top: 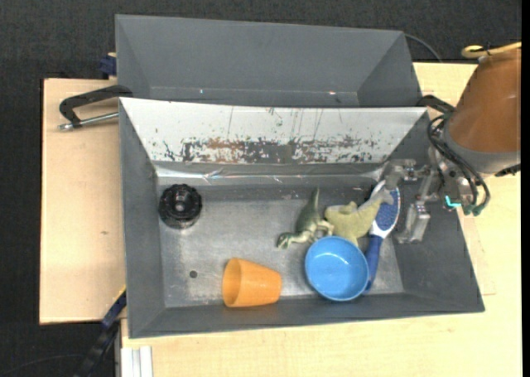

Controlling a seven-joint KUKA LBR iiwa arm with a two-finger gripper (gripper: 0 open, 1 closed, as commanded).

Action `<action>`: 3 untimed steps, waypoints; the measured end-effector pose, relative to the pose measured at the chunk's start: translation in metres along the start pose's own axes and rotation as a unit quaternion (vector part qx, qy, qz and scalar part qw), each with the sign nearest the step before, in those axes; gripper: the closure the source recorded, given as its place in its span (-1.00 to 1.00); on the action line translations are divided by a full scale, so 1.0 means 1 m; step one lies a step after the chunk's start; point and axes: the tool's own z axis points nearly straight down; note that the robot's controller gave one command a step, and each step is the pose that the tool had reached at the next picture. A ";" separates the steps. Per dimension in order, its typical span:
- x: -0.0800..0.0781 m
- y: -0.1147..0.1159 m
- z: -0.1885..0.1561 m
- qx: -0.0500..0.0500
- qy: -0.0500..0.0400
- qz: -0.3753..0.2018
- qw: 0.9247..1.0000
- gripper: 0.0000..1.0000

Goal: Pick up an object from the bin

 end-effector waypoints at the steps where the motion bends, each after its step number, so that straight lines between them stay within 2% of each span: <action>1: -0.016 0.016 0.073 0.002 -0.010 -0.121 0.993 -1.00; 2: -0.003 0.032 0.047 0.002 -0.007 -0.218 0.976 -1.00; 3: -0.012 0.050 0.038 0.002 -0.006 -0.320 0.947 -1.00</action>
Offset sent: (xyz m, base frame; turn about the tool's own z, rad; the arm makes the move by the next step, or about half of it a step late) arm 0.0101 0.0148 -0.0797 -0.2450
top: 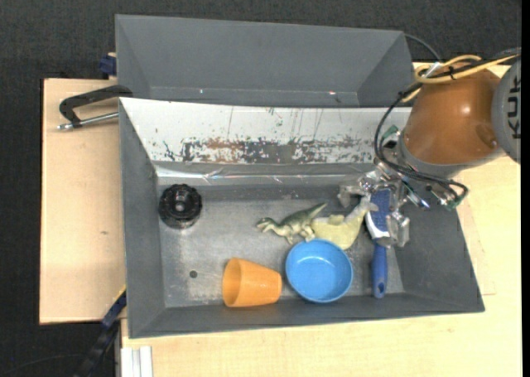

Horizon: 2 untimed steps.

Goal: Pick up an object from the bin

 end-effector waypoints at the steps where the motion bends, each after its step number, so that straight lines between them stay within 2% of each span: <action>1: 0.000 -0.003 0.040 -0.003 0.003 -0.209 0.978 -1.00; 2: -0.001 -0.003 0.038 -0.002 0.002 -0.208 0.978 -1.00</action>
Offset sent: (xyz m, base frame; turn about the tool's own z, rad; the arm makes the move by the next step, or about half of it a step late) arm 0.0009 -0.0030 -0.0412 -0.4245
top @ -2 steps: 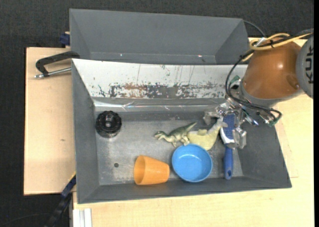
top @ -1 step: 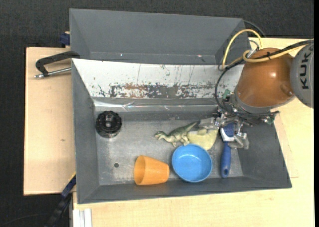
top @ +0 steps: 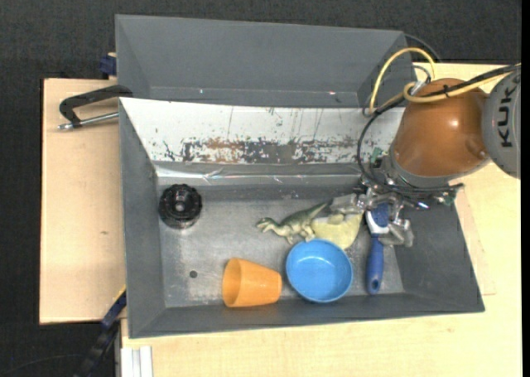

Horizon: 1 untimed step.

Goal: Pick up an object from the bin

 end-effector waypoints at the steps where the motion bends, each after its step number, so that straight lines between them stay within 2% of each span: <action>1: 0.000 -0.001 -0.002 0.001 0.000 0.000 1.000 1.00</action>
Offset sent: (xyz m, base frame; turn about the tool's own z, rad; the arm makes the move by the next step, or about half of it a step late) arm 0.0000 0.0000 0.0000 0.0000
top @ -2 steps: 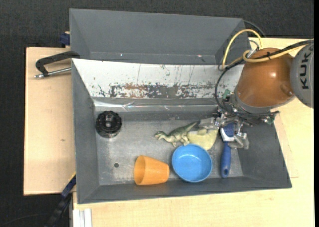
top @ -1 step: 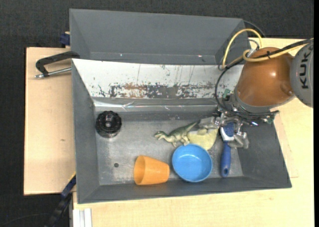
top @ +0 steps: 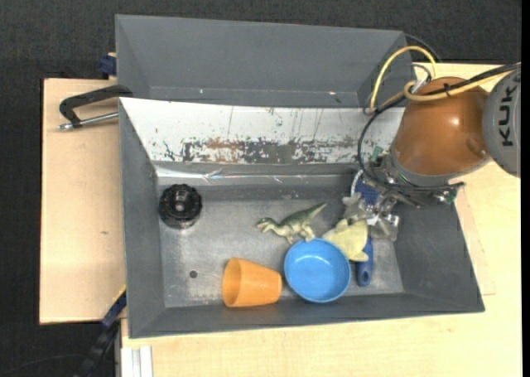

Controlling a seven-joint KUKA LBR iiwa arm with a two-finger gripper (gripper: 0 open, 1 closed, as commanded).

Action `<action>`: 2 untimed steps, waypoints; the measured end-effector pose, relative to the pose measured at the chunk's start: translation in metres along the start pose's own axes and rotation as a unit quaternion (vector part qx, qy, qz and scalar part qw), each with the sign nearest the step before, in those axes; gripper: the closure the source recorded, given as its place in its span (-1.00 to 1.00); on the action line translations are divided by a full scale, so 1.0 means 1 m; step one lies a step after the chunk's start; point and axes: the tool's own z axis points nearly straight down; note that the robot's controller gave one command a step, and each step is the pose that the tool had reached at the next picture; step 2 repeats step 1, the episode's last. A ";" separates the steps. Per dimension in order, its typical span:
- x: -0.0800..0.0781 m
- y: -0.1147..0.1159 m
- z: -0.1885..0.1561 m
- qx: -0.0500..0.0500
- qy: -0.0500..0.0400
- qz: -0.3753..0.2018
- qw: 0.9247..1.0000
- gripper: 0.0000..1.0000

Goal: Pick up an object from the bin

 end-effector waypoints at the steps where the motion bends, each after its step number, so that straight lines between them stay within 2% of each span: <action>1: -0.002 -0.003 -0.063 0.004 -0.002 0.002 1.000 1.00; 2: -0.002 -0.003 -0.063 0.004 -0.002 0.002 1.000 1.00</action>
Offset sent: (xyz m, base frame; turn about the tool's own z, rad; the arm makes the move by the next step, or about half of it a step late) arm 0.0000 0.0001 0.0579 0.0000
